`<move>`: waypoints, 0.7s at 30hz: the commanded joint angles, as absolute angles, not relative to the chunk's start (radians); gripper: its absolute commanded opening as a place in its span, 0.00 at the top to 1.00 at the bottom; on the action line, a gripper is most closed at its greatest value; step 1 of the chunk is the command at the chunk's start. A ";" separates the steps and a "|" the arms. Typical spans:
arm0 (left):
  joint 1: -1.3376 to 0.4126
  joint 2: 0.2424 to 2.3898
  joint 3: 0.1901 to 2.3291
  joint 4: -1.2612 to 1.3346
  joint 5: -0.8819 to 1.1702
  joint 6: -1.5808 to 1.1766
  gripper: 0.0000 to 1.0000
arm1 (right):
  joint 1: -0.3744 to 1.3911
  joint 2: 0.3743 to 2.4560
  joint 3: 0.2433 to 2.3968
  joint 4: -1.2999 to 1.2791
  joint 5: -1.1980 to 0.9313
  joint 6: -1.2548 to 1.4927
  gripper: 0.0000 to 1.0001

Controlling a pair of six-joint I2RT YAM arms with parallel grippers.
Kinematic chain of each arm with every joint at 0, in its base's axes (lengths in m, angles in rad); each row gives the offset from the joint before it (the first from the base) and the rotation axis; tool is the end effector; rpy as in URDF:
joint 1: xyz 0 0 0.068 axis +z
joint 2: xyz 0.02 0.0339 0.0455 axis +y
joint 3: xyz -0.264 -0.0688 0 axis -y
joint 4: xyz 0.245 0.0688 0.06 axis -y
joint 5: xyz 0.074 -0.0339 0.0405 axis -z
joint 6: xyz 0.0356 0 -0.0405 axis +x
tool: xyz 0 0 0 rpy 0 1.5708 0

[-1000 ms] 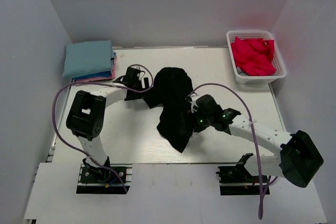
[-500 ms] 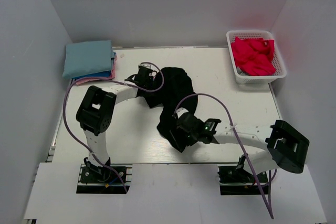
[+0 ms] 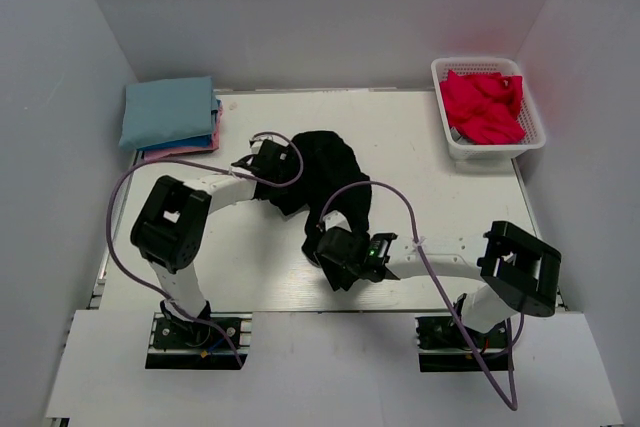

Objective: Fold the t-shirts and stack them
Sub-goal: Flatten out the tshirt

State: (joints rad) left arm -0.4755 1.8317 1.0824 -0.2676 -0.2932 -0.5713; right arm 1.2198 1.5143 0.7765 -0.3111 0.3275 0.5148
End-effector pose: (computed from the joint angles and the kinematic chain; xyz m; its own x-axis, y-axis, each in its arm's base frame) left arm 0.3294 -0.1580 0.1537 -0.7999 -0.1703 -0.5754 -0.1539 0.9850 -0.0777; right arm 0.1072 0.2594 0.1633 -0.6701 -0.4741 -0.5712 -0.5791 0.8152 0.0027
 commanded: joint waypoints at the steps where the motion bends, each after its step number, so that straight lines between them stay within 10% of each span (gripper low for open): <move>1: -0.480 1.705 1.016 -0.370 -0.337 -0.615 1.00 | 1.220 1.509 0.769 -0.293 0.391 0.603 0.26; 9: -0.480 1.525 0.992 -0.393 -0.370 -0.641 1.00 | 1.195 1.416 0.761 -0.434 0.575 0.753 1.00; 21: -0.480 1.264 1.182 -0.492 -0.601 -0.640 1.00 | 0.936 1.088 0.883 -0.391 0.923 0.603 1.00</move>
